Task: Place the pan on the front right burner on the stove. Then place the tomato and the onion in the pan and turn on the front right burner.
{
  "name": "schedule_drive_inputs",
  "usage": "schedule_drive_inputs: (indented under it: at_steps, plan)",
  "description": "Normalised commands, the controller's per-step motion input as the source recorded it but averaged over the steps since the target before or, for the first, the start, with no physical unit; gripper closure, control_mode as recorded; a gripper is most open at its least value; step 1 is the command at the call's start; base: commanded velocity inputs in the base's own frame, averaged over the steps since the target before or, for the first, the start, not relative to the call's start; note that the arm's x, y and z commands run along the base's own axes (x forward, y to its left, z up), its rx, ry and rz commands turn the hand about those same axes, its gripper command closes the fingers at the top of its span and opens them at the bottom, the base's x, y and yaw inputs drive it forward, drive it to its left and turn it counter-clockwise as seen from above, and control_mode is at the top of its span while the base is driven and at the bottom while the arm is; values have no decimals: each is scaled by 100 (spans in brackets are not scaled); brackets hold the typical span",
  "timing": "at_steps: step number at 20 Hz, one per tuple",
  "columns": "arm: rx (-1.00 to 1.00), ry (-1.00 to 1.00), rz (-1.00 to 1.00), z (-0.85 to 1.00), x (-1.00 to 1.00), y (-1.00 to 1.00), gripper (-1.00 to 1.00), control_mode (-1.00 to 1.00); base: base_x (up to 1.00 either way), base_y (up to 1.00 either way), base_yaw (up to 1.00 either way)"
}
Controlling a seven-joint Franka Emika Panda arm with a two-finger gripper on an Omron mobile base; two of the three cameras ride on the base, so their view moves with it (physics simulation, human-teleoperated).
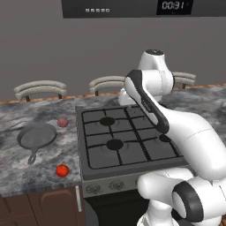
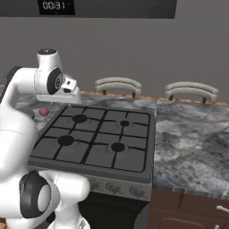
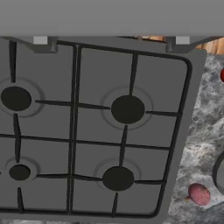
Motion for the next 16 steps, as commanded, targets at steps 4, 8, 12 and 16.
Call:
schedule_drive_inputs:
  at_steps: [4, 8, 12, 16]
  plan:
    - [0, 6, 0, 0, 0, 74, -100, -100, 0, 0, 0]
    - [0, 10, 0, 0, 0, 70, -100, -100, 0, 0, 0]
    - [0, 16, 0, 4, -4, 43, -100, -100, 0, 0, 0]
    - [5, 17, 0, 7, -19, 27, -100, -100, 0, 0, 0]
